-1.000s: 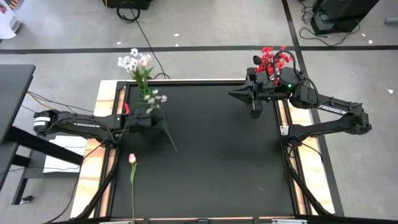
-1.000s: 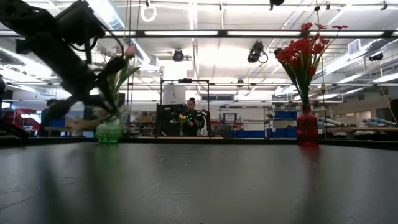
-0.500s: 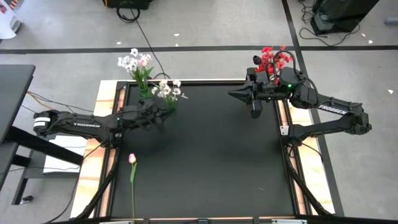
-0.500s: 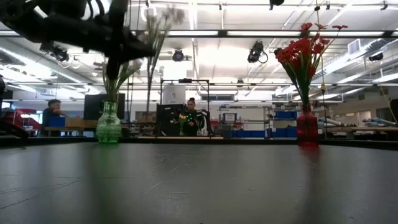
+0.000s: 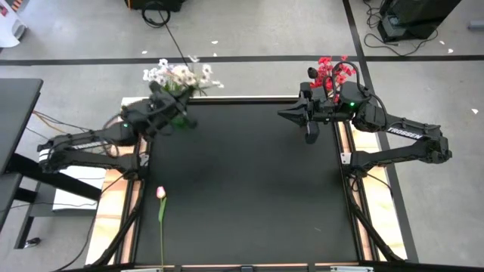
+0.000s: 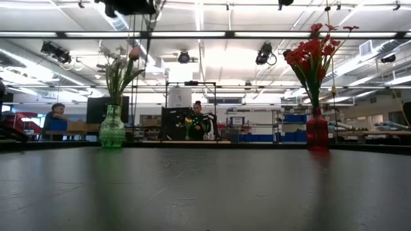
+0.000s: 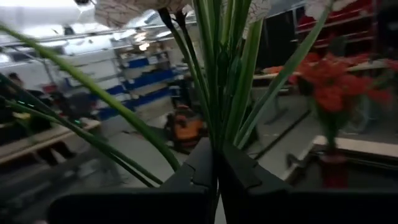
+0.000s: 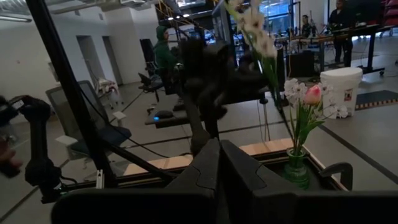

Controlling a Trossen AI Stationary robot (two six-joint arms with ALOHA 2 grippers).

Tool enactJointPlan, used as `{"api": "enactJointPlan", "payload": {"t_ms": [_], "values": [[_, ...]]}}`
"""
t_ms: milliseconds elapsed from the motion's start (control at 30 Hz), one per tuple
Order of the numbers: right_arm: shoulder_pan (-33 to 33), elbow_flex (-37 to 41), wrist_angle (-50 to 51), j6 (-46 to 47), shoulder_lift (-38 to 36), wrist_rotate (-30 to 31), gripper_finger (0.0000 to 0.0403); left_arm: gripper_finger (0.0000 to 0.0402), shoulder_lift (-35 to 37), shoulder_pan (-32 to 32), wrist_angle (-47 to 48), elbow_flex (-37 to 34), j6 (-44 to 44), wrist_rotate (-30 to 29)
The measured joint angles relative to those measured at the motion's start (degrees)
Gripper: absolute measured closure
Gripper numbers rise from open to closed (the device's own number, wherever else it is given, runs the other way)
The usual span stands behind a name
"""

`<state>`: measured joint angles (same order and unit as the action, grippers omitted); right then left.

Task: Sort flowers into vase by color
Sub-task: Put the white flower into the green flower vase

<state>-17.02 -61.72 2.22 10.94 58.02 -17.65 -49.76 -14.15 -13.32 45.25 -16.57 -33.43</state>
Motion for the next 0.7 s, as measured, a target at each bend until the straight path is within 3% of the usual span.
{"api": "enactJointPlan", "payload": {"t_ms": [300, 533, 700], "values": [[0.0, 0.0, 0.0, 0.0, 0.0, 0.0, 0.0379, 0.0387, 7.5, -7.5, 5.6, 3.0, -2.2, -0.7], [0.0, 0.0, 0.0, 0.0, 0.0, 0.0, 0.0379, 0.0388, 13.7, -11.1, 18.3, 3.1, 5.5, -1.2], [0.0, 0.0, 0.0, 0.0, 0.0, 0.0, 0.0379, 0.0388, 15.6, -14.9, 13.1, -3.5, 9.8, -1.0]]}}
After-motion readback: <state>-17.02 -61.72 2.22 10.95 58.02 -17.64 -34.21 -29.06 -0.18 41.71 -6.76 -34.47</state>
